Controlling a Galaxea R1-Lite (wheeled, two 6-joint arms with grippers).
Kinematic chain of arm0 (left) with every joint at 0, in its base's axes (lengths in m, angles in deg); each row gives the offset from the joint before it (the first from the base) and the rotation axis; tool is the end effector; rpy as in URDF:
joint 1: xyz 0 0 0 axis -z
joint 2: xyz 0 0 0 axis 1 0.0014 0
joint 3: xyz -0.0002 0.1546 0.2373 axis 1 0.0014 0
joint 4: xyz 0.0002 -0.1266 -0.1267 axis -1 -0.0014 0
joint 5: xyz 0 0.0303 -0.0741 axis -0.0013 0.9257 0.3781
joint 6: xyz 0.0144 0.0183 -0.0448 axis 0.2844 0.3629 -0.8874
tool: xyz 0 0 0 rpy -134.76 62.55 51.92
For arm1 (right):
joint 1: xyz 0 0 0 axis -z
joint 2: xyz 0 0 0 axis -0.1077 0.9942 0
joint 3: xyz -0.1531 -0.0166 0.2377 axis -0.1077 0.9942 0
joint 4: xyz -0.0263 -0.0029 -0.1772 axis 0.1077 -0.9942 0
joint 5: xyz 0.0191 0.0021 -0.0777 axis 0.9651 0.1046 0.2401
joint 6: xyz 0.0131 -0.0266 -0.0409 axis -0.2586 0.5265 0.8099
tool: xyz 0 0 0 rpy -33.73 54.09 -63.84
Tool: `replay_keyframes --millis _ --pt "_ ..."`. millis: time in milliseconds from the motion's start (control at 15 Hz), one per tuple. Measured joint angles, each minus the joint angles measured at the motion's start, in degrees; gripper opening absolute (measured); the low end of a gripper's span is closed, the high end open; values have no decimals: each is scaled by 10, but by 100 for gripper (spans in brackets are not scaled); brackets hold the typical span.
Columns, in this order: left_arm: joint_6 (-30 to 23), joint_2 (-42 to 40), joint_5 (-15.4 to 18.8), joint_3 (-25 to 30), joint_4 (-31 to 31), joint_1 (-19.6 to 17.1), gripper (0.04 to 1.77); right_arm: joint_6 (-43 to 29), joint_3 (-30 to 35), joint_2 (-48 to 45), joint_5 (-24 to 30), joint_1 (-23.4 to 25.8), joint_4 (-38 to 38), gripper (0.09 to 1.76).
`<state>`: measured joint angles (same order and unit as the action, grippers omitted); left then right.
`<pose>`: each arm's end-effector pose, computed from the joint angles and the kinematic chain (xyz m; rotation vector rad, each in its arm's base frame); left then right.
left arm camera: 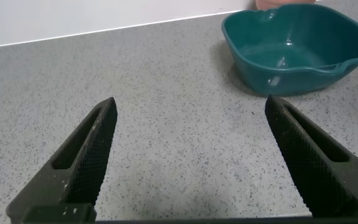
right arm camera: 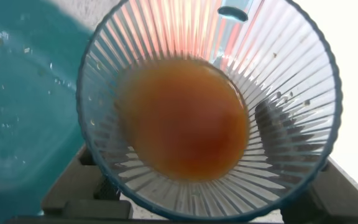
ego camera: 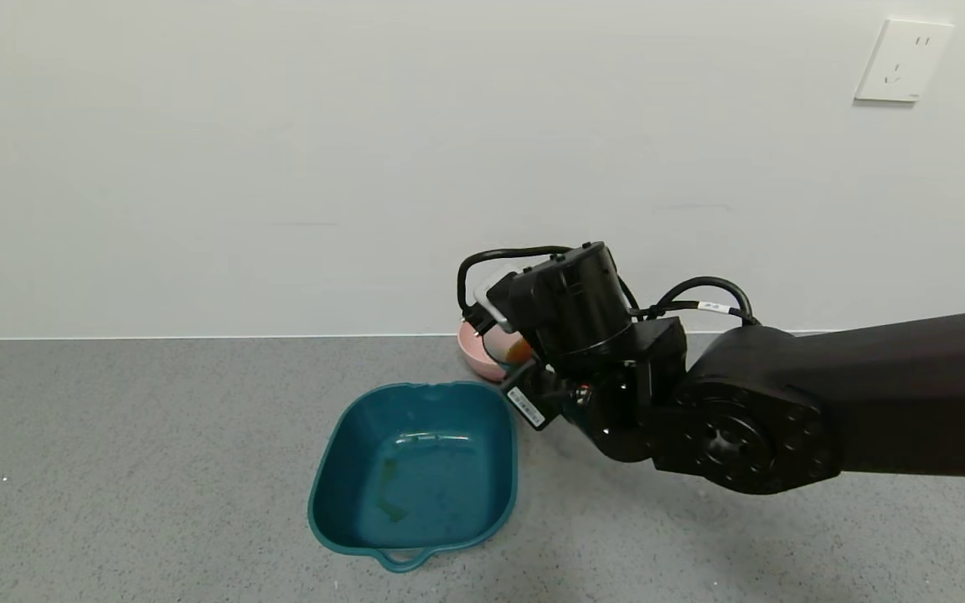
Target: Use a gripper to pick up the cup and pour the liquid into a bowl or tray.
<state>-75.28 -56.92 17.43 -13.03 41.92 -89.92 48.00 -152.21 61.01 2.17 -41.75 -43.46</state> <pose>0.0097 -0.0006 0.0747 0.0846 0.0054 -0.0155 0.3005 0.2938 0.1687 -0.5889 0.3433 0.3384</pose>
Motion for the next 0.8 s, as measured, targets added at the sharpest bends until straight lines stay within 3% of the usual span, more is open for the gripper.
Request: replay_keyframes --millis 800 --pt "0 0 0 0 0 0 172 139 -1 26 -89 -43 8 134"
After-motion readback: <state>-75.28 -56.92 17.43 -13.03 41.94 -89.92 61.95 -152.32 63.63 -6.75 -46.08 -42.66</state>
